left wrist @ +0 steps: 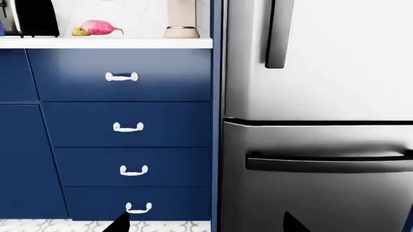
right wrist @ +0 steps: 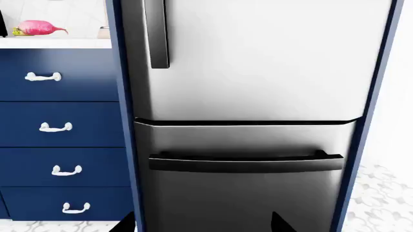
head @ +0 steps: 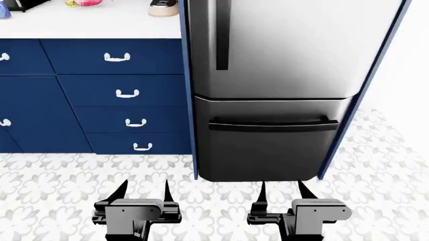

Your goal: Open the fridge door

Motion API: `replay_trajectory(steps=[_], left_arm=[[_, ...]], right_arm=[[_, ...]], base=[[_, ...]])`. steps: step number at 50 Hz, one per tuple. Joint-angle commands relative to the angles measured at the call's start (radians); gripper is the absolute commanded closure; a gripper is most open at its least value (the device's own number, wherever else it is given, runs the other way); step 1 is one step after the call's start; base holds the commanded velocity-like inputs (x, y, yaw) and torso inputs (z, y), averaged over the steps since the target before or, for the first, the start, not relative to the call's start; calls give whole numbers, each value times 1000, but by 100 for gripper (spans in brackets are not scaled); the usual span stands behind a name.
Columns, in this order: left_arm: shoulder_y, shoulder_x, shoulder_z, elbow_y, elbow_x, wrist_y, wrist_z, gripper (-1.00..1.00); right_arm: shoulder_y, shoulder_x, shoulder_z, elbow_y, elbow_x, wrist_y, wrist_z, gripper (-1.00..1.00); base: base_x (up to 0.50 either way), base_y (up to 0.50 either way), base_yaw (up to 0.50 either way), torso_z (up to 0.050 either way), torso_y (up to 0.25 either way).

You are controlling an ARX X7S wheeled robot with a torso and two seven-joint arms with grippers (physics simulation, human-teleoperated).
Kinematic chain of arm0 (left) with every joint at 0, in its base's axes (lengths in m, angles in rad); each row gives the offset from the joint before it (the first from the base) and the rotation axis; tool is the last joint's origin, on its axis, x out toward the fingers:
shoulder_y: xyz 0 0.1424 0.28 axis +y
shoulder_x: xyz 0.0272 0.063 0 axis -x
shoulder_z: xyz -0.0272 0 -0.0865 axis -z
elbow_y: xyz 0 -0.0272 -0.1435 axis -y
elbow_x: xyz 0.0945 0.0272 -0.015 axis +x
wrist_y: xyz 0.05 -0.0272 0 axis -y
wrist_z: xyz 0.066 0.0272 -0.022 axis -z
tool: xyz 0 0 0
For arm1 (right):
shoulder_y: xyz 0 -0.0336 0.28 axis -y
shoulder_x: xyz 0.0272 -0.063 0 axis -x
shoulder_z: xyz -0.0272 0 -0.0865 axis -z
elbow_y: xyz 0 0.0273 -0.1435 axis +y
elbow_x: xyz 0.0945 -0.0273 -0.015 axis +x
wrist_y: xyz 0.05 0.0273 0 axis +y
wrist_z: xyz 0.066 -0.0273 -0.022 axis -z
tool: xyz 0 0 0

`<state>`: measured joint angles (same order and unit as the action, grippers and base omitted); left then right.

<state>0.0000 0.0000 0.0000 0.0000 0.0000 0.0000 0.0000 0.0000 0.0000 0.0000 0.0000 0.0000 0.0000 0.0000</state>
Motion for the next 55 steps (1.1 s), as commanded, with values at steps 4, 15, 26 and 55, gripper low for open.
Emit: replay_trajectory(steps=[4,15,26,55], left_arm=[[8,-28,29,8,-29,1,-31,-100],[9,-53,55,12,-66,3,-56,-100],[-45,-117,26,346,-152,-377,-83,-100],[-471,-195,-89,779,-395,-1071,-114,-100]], right_arm=[[-6,28,-31,-8,45,-8,24,-100],[-15,56,-69,-15,42,-18,61,-100],[28,116,-80,-305,-17,244,97,-100],[298,188,22,-833,112,868,26,-100]], base=[[0,0,0,0,0],[0,0,0,0,0],[0,0,0,0,0],[0,0,0,0,0]])
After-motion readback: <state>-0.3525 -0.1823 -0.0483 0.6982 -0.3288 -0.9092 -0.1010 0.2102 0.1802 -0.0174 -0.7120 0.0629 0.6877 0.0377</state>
